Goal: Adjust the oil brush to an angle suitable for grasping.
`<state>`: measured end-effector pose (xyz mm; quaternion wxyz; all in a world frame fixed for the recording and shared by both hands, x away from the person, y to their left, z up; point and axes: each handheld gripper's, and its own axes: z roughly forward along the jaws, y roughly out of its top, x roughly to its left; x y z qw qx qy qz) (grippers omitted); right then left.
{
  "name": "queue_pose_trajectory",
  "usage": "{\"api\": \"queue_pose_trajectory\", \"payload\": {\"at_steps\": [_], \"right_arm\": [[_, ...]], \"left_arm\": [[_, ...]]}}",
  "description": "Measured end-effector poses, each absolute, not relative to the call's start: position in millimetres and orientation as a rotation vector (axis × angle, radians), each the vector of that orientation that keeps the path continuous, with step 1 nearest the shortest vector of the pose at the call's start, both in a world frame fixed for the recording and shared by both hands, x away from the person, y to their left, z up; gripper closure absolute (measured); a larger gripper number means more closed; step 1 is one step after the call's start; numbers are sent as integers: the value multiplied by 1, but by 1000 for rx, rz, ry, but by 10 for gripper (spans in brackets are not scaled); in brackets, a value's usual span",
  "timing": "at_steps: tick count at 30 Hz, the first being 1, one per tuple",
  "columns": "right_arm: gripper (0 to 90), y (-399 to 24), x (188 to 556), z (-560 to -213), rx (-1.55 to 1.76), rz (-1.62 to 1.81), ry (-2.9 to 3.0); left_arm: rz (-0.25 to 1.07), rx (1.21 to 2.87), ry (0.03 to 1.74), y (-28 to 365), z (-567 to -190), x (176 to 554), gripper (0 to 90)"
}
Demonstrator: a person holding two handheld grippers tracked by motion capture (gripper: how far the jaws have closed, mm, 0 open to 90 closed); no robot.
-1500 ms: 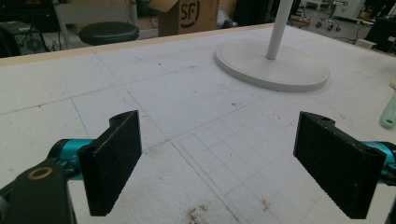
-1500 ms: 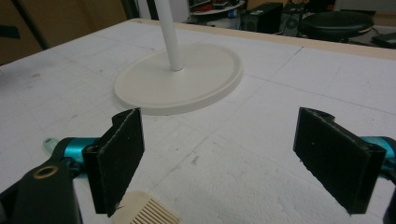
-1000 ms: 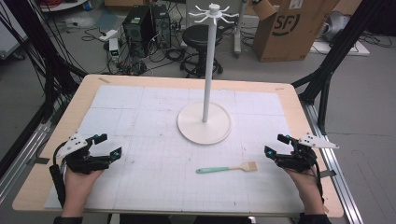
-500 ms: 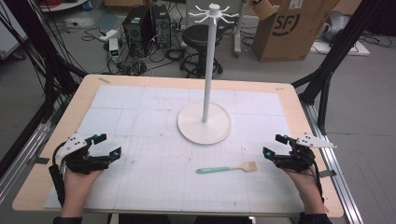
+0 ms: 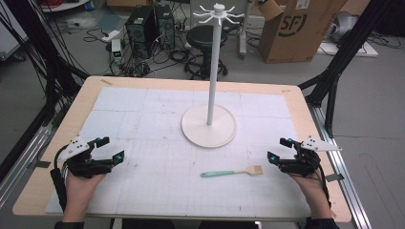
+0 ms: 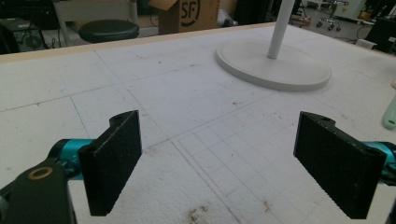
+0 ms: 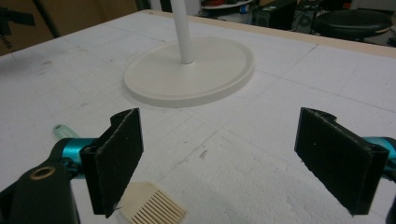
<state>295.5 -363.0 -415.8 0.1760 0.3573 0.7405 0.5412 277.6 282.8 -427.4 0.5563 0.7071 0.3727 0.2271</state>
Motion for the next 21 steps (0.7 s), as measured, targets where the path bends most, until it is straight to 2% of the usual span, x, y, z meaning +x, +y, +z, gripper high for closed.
{"api": "queue_pose_trajectory", "payload": {"at_steps": [7, 13, 21], "right_arm": [[163, -354, 295, -417, 972, 1542, 2152], [272, -342, 294, -416, 901, 1571, 2195], [487, -316, 292, -419, 803, 1574, 2279]], "left_arm": [[534, 1673, 881, 282, -428, 278, 159], [533, 1678, 879, 282, -428, 278, 159], [524, 1689, 887, 283, -429, 279, 161]]}}
